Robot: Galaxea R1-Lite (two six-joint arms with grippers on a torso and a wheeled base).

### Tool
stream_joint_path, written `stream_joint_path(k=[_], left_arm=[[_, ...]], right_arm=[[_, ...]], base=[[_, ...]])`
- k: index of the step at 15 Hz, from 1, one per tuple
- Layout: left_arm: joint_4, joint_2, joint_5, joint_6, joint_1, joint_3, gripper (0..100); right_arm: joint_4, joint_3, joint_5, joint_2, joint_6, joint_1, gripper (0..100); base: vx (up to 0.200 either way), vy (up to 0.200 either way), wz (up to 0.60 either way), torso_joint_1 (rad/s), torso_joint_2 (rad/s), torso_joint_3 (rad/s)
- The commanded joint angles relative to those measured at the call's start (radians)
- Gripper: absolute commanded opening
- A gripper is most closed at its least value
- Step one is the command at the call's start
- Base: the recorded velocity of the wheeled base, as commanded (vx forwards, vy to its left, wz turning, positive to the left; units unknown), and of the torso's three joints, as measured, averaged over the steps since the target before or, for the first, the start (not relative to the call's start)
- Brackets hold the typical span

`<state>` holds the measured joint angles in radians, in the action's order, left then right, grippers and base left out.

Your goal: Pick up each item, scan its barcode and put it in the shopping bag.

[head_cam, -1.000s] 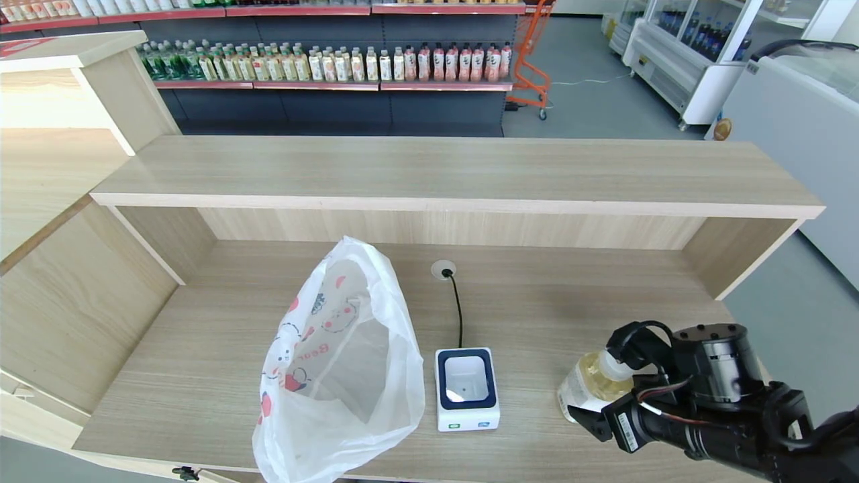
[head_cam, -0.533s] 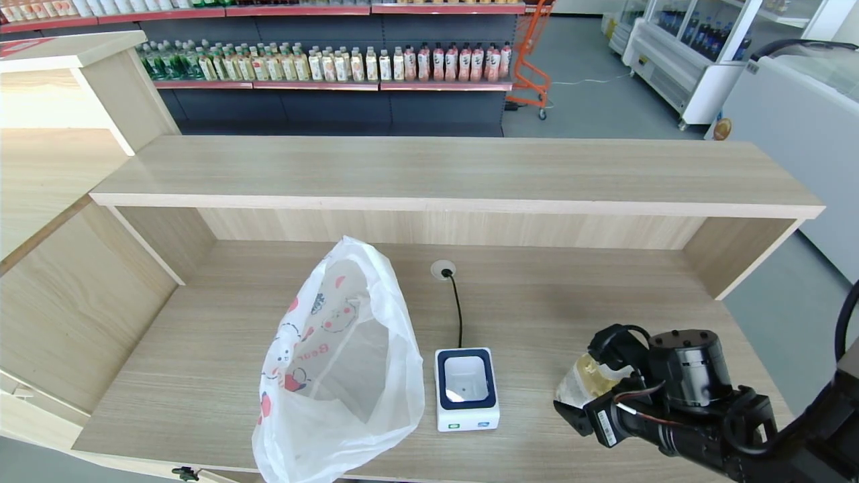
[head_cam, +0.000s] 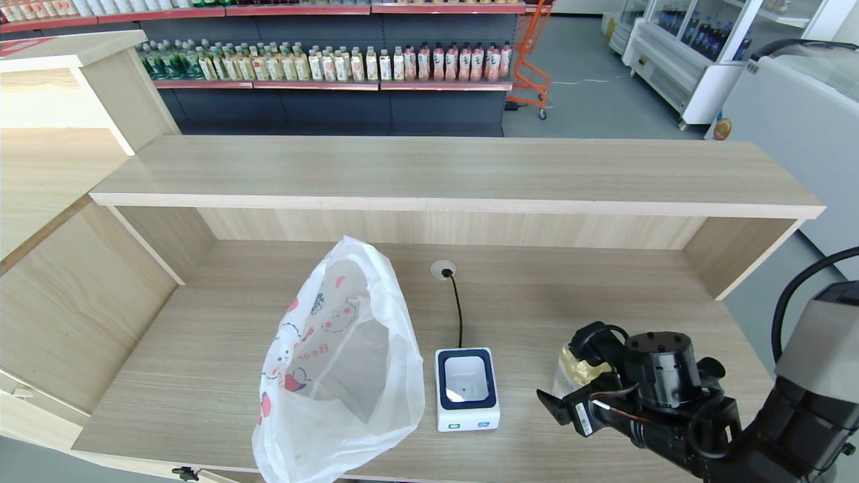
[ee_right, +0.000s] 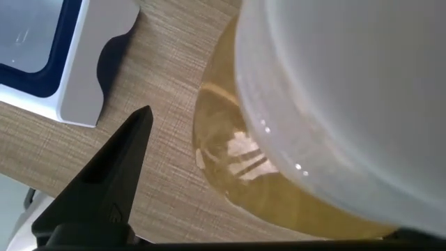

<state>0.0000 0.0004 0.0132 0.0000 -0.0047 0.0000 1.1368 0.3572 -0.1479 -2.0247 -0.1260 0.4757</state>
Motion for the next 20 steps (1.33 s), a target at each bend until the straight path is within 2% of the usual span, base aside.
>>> stream_joint_path(k=[1, 6, 7, 20], left_arm=[[0.000, 0.000, 0.001, 0.000, 0.000, 0.000, 100], [0.000, 0.000, 0.001, 0.000, 0.000, 0.000, 100], [0.000, 0.000, 0.001, 0.000, 0.000, 0.000, 100], [0.000, 0.000, 0.001, 0.000, 0.000, 0.000, 100]], right_arm=[[0.006, 0.003, 0.001, -0.006, 0.000, -0.002, 100], [0.050, 0.009, 0.002, -0.008, 0.031, -0.002, 100], [0.055, 0.009, 0.002, -0.008, 0.029, -0.002, 0], [0.100, -0.009, -0.009, -0.037, 0.014, -0.020, 0]], base=[[0.000, 0.000, 0.00, 0.000, 0.00, 0.000], [0.000, 0.000, 0.00, 0.000, 0.00, 0.000], [0.000, 0.000, 0.00, 0.000, 0.00, 0.000], [0.000, 0.000, 0.00, 0.000, 0.00, 0.000]])
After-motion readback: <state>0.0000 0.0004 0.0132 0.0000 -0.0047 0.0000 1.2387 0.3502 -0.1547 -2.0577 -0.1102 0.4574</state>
